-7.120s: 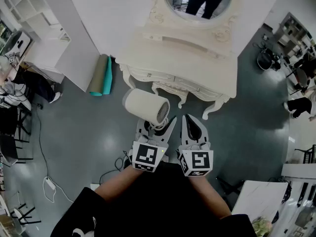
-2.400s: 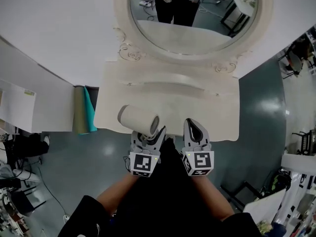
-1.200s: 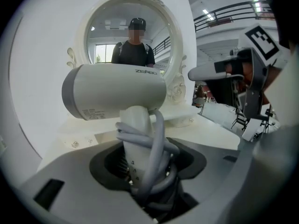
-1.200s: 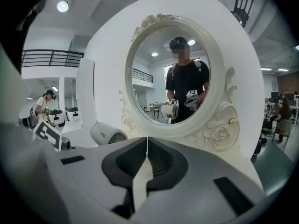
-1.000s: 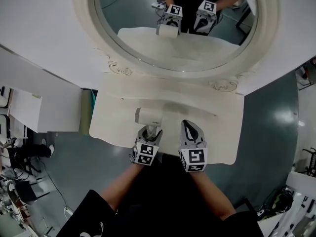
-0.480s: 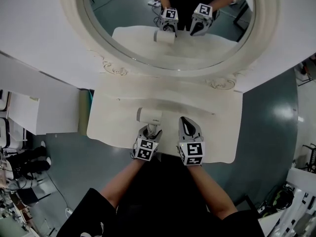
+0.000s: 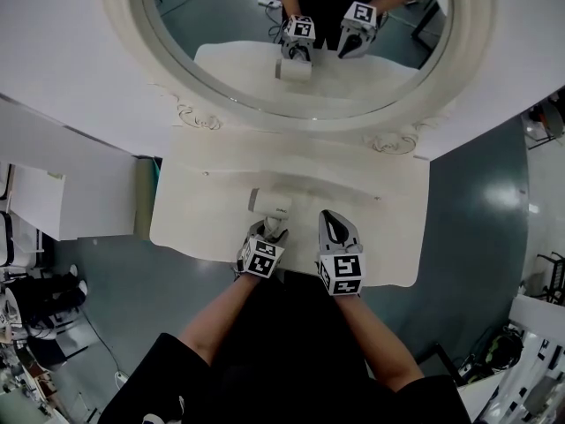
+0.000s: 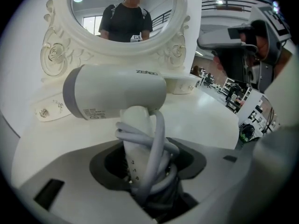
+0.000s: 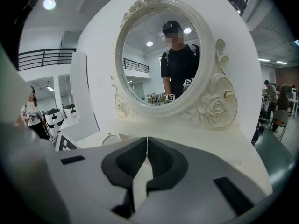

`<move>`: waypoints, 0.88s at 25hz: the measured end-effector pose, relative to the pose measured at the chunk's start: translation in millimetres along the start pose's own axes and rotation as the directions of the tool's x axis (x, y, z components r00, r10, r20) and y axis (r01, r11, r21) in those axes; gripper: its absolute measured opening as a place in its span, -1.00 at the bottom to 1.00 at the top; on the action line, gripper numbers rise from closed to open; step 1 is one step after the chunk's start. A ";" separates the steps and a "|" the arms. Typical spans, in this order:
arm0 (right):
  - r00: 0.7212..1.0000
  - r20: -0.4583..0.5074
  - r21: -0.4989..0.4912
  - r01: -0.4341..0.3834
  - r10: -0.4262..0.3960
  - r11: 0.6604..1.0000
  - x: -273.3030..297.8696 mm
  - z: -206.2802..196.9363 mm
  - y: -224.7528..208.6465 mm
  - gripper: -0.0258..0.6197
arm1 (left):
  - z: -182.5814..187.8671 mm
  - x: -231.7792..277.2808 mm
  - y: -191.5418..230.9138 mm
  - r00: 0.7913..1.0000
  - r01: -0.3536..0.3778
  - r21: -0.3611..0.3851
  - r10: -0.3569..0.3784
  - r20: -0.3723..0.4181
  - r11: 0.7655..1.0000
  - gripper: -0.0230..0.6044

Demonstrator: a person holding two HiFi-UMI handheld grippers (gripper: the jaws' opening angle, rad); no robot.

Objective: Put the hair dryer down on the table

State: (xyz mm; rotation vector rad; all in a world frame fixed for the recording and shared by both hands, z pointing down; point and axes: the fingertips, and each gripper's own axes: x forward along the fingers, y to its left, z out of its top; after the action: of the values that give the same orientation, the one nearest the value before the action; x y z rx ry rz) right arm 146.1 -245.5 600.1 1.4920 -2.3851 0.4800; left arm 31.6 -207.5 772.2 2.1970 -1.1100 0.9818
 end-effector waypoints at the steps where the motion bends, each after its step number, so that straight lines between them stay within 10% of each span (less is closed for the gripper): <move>1: 1.000 -0.001 -0.006 -0.002 0.002 1.000 -0.4 -0.6 1.2 -0.86 | -1.6 0.9 0.4 1.000 0.000 -0.001 0.000 -0.006 1.000 -0.16; 22: 0.999 0.025 -0.020 0.039 -0.039 0.999 -13.3 -11.6 -3.7 -0.86 | -17.5 14.0 -1.2 0.994 0.033 0.049 -0.028 -0.109 0.998 -0.15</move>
State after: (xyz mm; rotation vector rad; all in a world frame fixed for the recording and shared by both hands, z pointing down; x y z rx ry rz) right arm 155.9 -231.3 605.6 1.5411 -2.3676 0.4287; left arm 31.6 -201.6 793.8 2.1657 -1.0098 1.1128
